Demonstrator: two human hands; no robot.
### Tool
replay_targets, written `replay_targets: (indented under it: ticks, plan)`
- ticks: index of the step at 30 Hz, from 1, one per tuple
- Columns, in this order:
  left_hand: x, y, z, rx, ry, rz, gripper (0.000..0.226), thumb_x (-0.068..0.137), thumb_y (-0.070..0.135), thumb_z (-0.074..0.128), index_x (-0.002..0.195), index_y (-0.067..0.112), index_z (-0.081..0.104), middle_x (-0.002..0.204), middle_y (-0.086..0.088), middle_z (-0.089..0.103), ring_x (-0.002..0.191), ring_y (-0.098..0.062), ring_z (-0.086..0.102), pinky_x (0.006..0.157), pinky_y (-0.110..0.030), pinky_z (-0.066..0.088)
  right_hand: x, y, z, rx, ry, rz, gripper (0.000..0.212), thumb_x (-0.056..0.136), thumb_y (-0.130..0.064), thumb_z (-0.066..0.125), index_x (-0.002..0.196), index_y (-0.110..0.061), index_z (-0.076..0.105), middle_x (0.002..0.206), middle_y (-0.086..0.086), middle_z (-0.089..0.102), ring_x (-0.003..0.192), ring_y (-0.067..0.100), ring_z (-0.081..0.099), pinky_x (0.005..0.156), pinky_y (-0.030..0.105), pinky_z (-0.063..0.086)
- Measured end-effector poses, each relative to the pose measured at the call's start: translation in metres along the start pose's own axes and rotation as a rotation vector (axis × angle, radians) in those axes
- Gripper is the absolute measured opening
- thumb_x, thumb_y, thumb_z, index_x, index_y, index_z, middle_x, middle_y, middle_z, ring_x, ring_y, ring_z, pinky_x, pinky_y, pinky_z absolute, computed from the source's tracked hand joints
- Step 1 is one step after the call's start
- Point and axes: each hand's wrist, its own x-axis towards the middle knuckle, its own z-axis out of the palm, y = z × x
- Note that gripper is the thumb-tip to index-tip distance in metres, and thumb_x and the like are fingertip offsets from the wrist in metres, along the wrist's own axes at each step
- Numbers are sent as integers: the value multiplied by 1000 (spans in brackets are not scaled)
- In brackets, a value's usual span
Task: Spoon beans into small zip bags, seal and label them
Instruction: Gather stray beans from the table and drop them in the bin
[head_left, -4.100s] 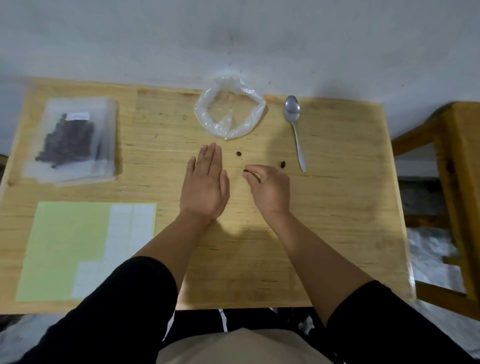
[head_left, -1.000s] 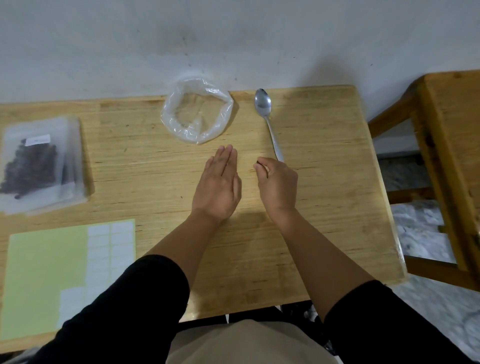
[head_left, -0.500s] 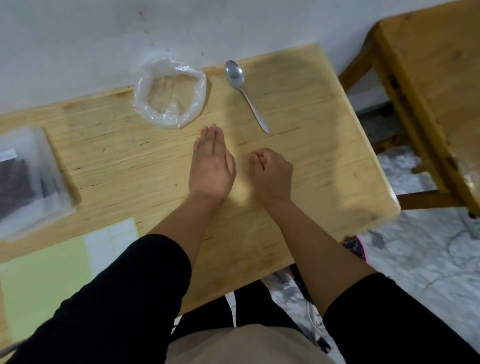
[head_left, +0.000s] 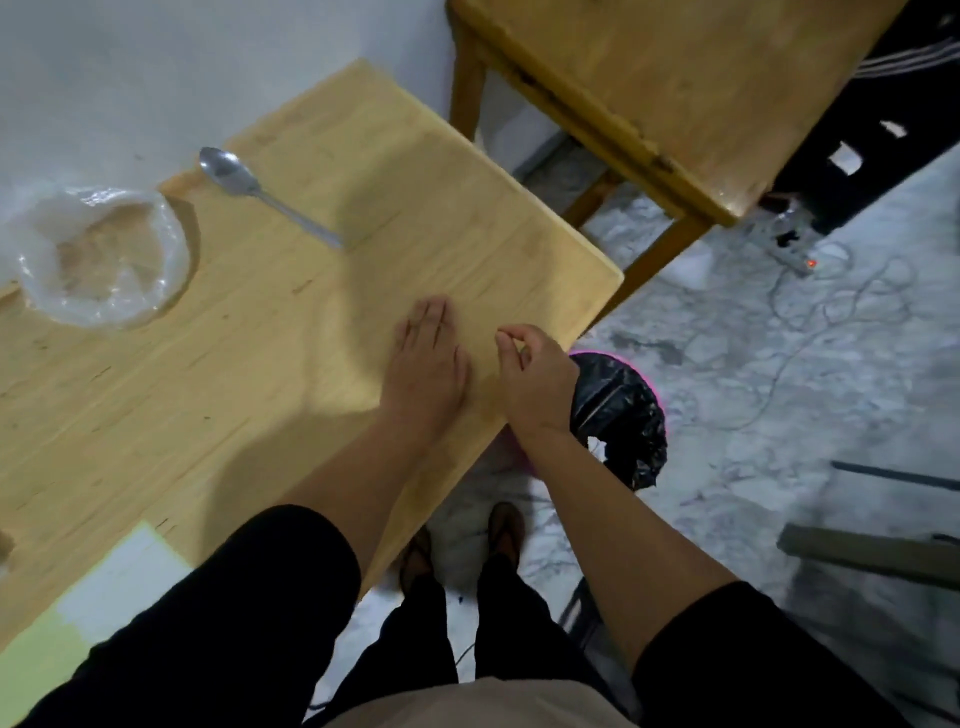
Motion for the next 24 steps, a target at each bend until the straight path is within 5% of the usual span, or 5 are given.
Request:
replay_targets:
  ticks: [8, 14, 18, 24]
  plan:
    - [16, 67, 28, 93, -53, 128, 54, 100, 24, 27, 149, 5, 14, 158, -10, 13, 146, -22, 9, 114, -37, 8, 7, 68, -63, -42, 99, 186, 20, 94, -20, 53, 101, -10, 68, 84, 10, 66, 75, 19, 57, 67, 23, 40]
    - [18, 78, 35, 40, 9, 108, 52, 97, 16, 37, 145, -1, 26, 153, -17, 27, 143, -29, 20, 114, -43, 13, 14, 111, -90, -179, 112, 228, 22, 96, -20, 48, 101, -7, 65, 101, 16, 59, 81, 26, 54, 65, 19, 28]
    - [20, 78, 39, 8, 17, 93, 49, 98, 15, 39, 143, -3, 30, 151, -19, 29, 142, -33, 22, 114, -46, 15, 17, 131, -96, -326, 31, 232, 33, 95, -26, 47, 121, -8, 59, 123, 13, 50, 112, 28, 49, 94, 33, 39]
    - [24, 86, 39, 51, -26, 20, 50, 99, 16, 35, 144, -2, 25, 151, -18, 26, 140, -31, 22, 116, -41, 19, 16, 138, -99, -509, -149, 19, 44, 98, -26, 36, 135, -3, 44, 141, 13, 42, 133, 27, 33, 114, 40, 24]
